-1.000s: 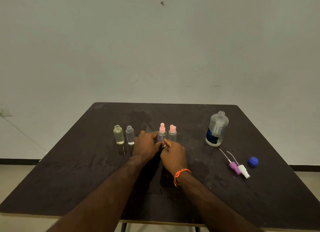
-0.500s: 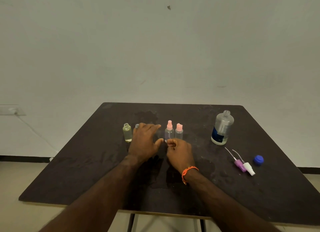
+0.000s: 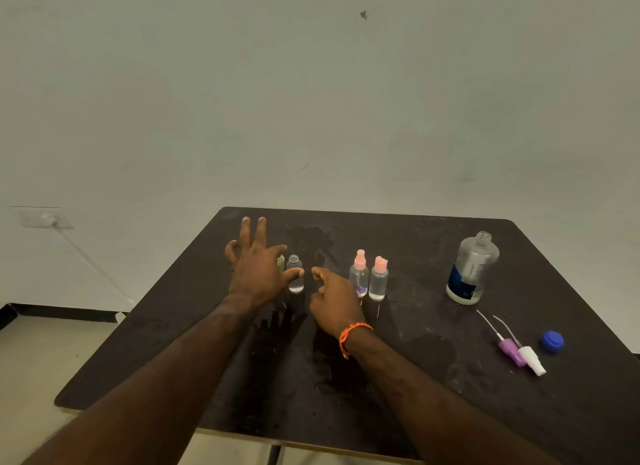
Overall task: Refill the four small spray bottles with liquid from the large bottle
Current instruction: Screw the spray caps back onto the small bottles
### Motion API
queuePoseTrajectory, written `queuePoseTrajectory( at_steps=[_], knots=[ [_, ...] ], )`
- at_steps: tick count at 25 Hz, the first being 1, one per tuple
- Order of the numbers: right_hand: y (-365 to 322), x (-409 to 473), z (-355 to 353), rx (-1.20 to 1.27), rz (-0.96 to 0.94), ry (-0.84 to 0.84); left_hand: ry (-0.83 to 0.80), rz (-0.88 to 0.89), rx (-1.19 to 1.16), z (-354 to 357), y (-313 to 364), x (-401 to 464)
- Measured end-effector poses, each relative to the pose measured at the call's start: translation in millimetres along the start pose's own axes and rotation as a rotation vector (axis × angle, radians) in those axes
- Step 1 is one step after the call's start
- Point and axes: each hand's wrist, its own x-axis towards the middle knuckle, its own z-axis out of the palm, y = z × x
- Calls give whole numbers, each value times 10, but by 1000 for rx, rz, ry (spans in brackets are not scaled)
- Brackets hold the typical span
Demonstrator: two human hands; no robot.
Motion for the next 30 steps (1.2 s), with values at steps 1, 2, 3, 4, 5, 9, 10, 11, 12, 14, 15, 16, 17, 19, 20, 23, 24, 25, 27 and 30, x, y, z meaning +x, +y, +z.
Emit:
queuePoseTrajectory(
  at_steps=[1, 2, 3, 4, 5, 9, 10, 11, 12, 14, 15, 16, 17, 19, 20, 23, 24, 25, 27, 30],
  knots=[
    [-24, 30, 15, -1, -2, 6, -6, 24, 8, -4, 0, 25],
    [-39, 56, 39, 2, -10, 15, -22, 38, 14, -9, -3, 46],
    [-54, 71, 60, 8, -13, 24, -45, 48, 19, -13, -6, 60],
    [-60, 79, 81, 15, -17, 30, -67, 53, 20, -12, -7, 62],
    [-67, 83, 100, 19, -16, 32, -79, 54, 11, -2, -16, 59],
    [-91, 68, 136, 8, -36, 32, -73, 30, -40, 28, -82, 7],
    [-101, 64, 130, 14, -43, 35, -73, 28, -40, 32, -97, -8],
    [-110, 69, 122, 16, -44, 36, -74, 26, -44, 28, -109, -18],
    [-114, 81, 115, 15, -41, 34, -79, 22, -52, 21, -119, -24],
    [-100, 121, 105, -11, -35, 21, -80, 21, -60, 14, -138, -34],
    [-93, 136, 99, -25, -31, 12, -80, 24, -64, 12, -148, -38],
    [-95, 143, 90, -33, -32, 7, -81, 27, -73, 9, -156, -45],
    [-93, 157, 82, -38, -27, 5, -81, 32, -83, 8, -163, -50],
    [-86, 162, 80, -46, -25, 0, -69, 48, -79, 15, -169, -70],
    [-78, 171, 91, -52, -24, 0, -65, 56, -67, 18, -165, -72],
    [-104, 196, 97, -63, -34, -6, -100, 74, -37, 28, -145, -37],
    [-117, 205, 98, -62, -53, -11, -118, 81, -23, 28, -130, -22],
    [-135, 210, 98, -60, -65, -18, -131, 90, -2, 27, -111, -8],
    [-153, 212, 112, -59, -81, -16, -137, 119, 49, 26, -67, 7],
    [-125, 193, 133, -24, -79, 52, -117, 173, 53, 9, 10, -20]
  ],
)
